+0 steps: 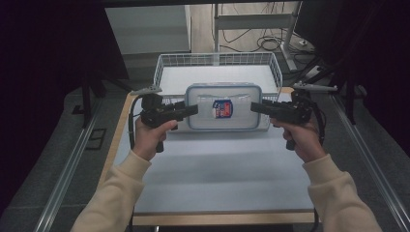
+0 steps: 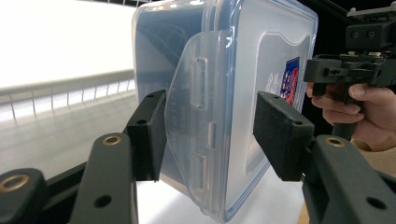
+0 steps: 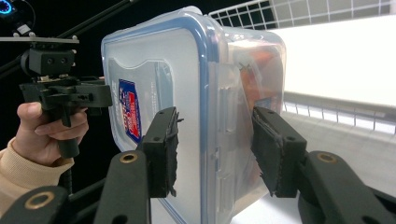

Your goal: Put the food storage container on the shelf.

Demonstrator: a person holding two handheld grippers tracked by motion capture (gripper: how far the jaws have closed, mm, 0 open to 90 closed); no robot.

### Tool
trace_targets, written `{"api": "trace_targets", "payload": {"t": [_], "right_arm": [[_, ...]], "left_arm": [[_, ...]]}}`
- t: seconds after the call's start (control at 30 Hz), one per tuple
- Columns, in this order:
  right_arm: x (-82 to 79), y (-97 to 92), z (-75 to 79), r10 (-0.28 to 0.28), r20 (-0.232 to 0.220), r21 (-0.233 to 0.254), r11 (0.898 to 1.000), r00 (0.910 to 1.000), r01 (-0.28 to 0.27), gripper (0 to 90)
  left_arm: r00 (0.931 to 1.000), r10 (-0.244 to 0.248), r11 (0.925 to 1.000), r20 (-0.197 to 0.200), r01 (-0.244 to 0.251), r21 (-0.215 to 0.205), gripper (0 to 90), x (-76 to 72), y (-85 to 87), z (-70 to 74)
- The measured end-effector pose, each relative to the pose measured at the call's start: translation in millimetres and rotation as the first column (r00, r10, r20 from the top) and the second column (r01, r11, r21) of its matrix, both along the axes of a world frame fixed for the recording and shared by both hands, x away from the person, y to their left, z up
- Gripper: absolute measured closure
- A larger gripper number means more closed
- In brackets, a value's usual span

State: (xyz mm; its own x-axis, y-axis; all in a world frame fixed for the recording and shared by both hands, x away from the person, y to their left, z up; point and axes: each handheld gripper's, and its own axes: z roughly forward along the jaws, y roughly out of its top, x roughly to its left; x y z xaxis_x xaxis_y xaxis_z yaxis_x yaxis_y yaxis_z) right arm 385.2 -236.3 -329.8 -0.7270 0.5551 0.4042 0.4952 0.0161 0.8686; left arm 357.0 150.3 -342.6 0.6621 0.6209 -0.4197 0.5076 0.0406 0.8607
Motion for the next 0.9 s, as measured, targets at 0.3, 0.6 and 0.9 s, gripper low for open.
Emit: {"api": "trace_targets", "payload": {"t": [0.3, 0.6, 0.9], "right_arm": [[21.2, 3.5, 15.1, -0.004, 0.0, -0.027, 1.0, 1.0, 0.004, 53.0], [43.1, 5.8, 29.2, -0.004, -0.003, -0.03, 1.0, 1.0, 0.004, 53.0], [74.2, 10.1, 35.6, 0.0, -0.035, -0.033, 0.999, 0.9994, -0.001, 52.9]], "left_arm": [[0.9999, -0.009, 1.0, 0.004, 0.009, 0.0, 46.0, 26.2, 3.2, 13.8], [1.0, -0.007, 1.0, 0.002, 0.007, -0.004, 46.0, 49.4, 5.5, 27.4], [0.9996, 0.006, 0.9999, -0.027, -0.007, -0.014, 45.9, 76.5, 9.1, 30.6]]}}
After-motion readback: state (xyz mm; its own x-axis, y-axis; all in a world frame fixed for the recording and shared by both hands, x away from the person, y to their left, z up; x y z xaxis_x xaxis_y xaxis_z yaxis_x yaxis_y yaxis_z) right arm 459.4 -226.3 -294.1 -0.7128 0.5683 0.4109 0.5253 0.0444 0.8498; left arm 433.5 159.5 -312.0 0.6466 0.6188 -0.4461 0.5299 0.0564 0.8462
